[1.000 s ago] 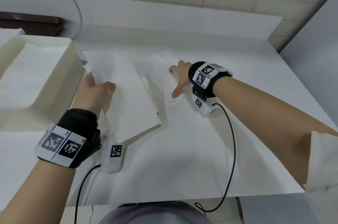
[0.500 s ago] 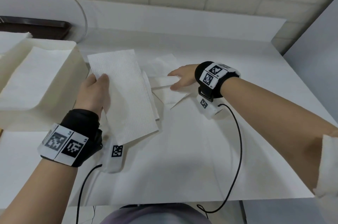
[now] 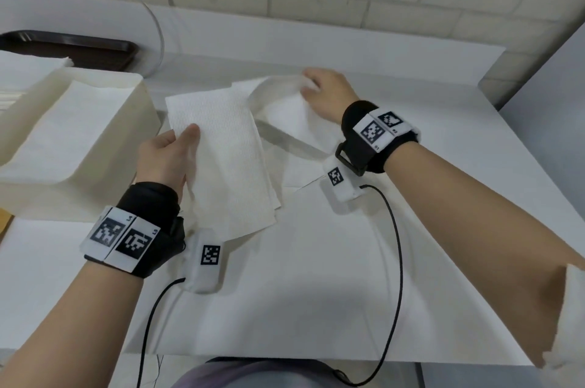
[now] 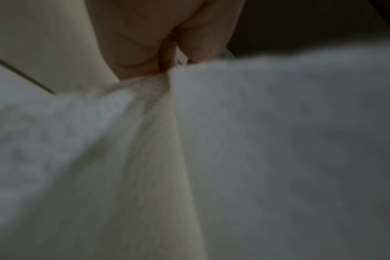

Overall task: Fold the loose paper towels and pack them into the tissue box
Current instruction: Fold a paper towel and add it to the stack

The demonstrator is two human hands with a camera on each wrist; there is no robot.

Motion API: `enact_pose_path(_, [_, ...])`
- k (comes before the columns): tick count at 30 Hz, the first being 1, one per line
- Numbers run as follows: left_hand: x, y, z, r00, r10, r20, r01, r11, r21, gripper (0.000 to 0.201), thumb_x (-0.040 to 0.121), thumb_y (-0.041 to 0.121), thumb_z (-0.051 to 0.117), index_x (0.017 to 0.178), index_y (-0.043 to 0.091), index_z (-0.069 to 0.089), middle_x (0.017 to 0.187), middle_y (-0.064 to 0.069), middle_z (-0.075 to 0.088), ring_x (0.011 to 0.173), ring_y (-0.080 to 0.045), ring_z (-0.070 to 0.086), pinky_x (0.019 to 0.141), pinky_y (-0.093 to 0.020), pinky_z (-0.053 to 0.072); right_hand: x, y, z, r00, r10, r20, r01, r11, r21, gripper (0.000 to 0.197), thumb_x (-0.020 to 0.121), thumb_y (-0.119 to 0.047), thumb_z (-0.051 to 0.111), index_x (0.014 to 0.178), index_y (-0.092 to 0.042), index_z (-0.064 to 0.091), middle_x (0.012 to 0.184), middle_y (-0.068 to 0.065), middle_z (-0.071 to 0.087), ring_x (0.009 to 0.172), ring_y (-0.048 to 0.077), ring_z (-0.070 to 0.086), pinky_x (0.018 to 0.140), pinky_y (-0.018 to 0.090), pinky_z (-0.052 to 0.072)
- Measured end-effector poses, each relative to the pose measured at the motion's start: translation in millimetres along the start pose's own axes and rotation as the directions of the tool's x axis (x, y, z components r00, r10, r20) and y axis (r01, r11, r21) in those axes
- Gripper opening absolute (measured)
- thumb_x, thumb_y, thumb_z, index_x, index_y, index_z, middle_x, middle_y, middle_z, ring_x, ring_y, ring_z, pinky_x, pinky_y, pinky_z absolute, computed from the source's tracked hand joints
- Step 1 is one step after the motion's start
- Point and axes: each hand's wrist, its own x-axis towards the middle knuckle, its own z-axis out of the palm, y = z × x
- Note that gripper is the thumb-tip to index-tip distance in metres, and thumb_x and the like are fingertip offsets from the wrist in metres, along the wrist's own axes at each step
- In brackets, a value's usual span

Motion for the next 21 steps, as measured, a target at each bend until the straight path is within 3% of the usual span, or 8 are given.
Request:
enact_pose_path(2, [-2.1, 2.7, 2.8, 1.0, -0.003, -0.022, 0.003, 1.0, -0.008, 0.024, 0.093, 0.02, 0.055, 0.07, 0.015, 0.057, 0.051, 0.011, 0.062, 0.052, -0.005, 0.059, 0.055, -0.018, 0.049, -0.7, -8.9, -11.8, 0.992, 0.048, -0.114, -0.019, 0.971, 0.238, 0.039, 0.097, -0.018, 0.042, 0.134, -0.005, 0.044, 0.138, 0.008, 0.048, 0.128, 0.02, 0.044, 0.106, 0.026, 0.032])
enact_pose_path(4, [-2.6, 4.3, 5.1, 0.998, 0.002, -0.059, -0.001, 1.0, 0.009, 0.02, 0.095, 0.02, 0.052, 0.075, 0.016, 0.057, 0.064, 0.006, 0.062, 0.062, -0.009, 0.059, 0.06, -0.02, 0.049, -11.8, -23.3, -19.9, 0.984, 0.1, -0.147, -0.002, 0.833, 0.553, 0.031, 0.097, -0.019, 0.043, 0.123, -0.007, 0.053, 0.119, 0.002, 0.059, 0.108, 0.014, 0.057, 0.095, 0.024, 0.045])
enact_pose_path(6, [-2.2, 5.1, 7.6, 0.997, -0.012, -0.081, 0.012, 1.0, 0.0, 0.014, 0.095, 0.019, 0.048, 0.086, 0.015, 0.058, 0.078, 0.004, 0.06, 0.075, -0.014, 0.059, 0.073, -0.026, 0.049, -26.2, -37.0, -23.3, 0.988, 0.122, -0.093, -0.015, 0.679, 0.734, 0.021, 0.097, -0.019, 0.045, 0.111, -0.013, 0.058, 0.103, -0.002, 0.063, 0.093, 0.011, 0.061, 0.085, 0.022, 0.049])
enact_pose_path(8, [-1.8, 6.5, 11.3, 0.996, -0.03, -0.089, 0.028, 0.999, -0.018, 0.014, 0.096, 0.017, 0.045, 0.09, 0.015, 0.057, 0.084, 0.004, 0.06, 0.082, -0.016, 0.059, 0.079, -0.029, 0.049, -40.4, -47.2, -20.5, 0.993, 0.113, 0.028, -0.091, 0.606, 0.791, 0.015, 0.096, -0.021, 0.048, 0.104, -0.014, 0.059, 0.095, -0.001, 0.065, 0.086, 0.013, 0.063, 0.081, 0.024, 0.052])
enact_pose_path(11, [-4.4, 12.1, 18.9, 0.996, -0.049, -0.069, 0.045, 0.997, -0.07, 0.015, 0.097, 0.013, 0.042, 0.092, 0.013, 0.056, 0.085, 0.003, 0.06, 0.079, -0.013, 0.06, 0.074, -0.023, 0.05, -56.6, -54.0, -0.6, 0.968, 0.101, 0.228, -0.232, 0.7, 0.676, 0.015, 0.094, -0.023, 0.052, 0.098, -0.012, 0.061, 0.091, 0.002, 0.066, 0.08, 0.016, 0.064, 0.081, 0.026, 0.052])
enact_pose_path(16, [-12.5, 17.3, 23.8, 0.996, -0.053, -0.075, 0.044, 0.992, -0.12, 0.03, 0.098, 0.014, 0.036, 0.074, 0.014, 0.055, 0.067, 0.005, 0.059, 0.067, -0.011, 0.056, 0.063, -0.019, 0.045, -66.3, -51.0, 34.4, 0.924, 0.105, 0.368, -0.287, 0.827, 0.483, 0.033, 0.096, -0.026, 0.045, 0.12, -0.006, 0.055, 0.119, 0.009, 0.062, 0.102, 0.023, 0.06, 0.09, 0.03, 0.046])
enact_pose_path(19, [-15.0, 15.9, 21.8, 0.998, -0.066, 0.002, 0.064, 0.965, -0.256, 0.048, 0.098, 0.05, 0.028, 0.112, 0.017, 0.061, 0.103, 0.007, 0.068, 0.096, -0.008, 0.063, 0.09, -0.024, 0.047, -67.4, -49.6, 44.1, 0.904, 0.097, 0.417, -0.302, 0.835, 0.46, 0.038, 0.097, -0.029, 0.043, 0.128, -0.007, 0.047, 0.125, 0.006, 0.057, 0.113, 0.023, 0.055, 0.097, 0.032, 0.044])
enact_pose_path(21, [-15.3, 11.6, 19.2, 0.999, -0.052, 0.004, 0.052, 0.983, -0.176, 0.051, 0.088, 0.056, 0.045, 0.12, 0.019, 0.057, 0.114, 0.003, 0.065, 0.106, -0.013, 0.061, 0.101, -0.035, 0.044, -68.3, -49.2, 45.1, 0.88, 0.081, 0.468, -0.296, 0.864, 0.407, 0.039, 0.097, -0.03, 0.043, 0.128, -0.007, 0.038, 0.121, 0.004, 0.054, 0.11, 0.022, 0.055, 0.092, 0.031, 0.044])
